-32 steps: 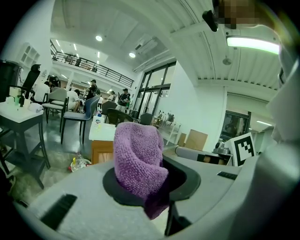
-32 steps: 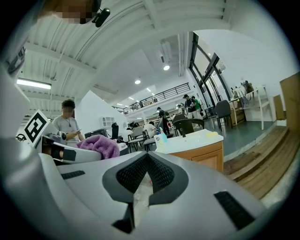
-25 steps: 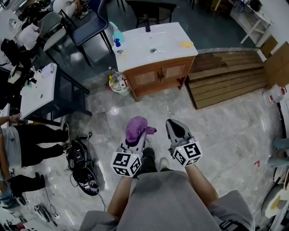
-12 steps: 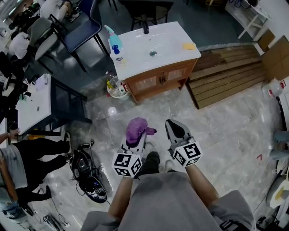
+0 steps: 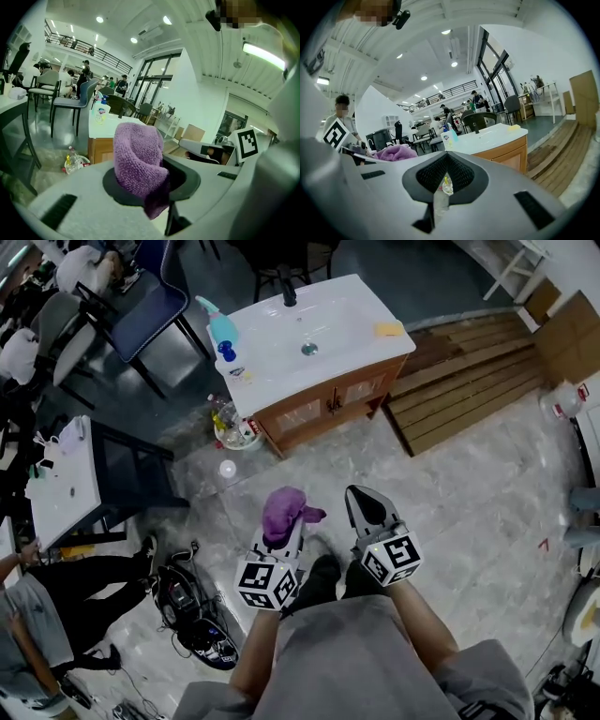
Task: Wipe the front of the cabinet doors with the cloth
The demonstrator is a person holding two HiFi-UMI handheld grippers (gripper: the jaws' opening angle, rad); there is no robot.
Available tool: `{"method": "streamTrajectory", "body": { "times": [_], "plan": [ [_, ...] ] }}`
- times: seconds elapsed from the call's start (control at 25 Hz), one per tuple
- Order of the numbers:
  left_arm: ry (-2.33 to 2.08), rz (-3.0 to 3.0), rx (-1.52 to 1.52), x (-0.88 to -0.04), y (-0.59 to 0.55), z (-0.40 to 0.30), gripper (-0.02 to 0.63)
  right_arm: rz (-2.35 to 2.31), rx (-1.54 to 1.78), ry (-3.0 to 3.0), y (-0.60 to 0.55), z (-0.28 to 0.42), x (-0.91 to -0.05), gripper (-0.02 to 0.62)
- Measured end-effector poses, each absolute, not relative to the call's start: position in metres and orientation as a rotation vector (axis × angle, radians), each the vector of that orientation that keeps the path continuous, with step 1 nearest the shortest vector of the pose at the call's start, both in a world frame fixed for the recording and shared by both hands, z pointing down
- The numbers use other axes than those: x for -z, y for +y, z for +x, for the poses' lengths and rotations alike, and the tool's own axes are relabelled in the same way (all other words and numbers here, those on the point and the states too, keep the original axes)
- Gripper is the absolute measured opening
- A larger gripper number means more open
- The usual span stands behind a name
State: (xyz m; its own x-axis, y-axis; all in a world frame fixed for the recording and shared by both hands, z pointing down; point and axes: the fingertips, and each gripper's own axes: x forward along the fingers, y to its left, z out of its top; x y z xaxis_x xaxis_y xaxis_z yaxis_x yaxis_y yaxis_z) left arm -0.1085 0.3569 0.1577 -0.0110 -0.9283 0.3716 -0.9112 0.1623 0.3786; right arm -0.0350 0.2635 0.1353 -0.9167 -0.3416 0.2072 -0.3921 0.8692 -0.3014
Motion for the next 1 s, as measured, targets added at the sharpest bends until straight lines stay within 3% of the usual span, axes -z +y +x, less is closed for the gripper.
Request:
{"method": "streamTrajectory", "body": {
  "times": [1.0],
  "plan": [
    [-1.931, 1.587, -0.012, -0.233, 0.235, -0.168, 0.083, 0.533, -0.644, -2.844, 0.108, -0.092, -0.218, 0.009]
  ]
}}
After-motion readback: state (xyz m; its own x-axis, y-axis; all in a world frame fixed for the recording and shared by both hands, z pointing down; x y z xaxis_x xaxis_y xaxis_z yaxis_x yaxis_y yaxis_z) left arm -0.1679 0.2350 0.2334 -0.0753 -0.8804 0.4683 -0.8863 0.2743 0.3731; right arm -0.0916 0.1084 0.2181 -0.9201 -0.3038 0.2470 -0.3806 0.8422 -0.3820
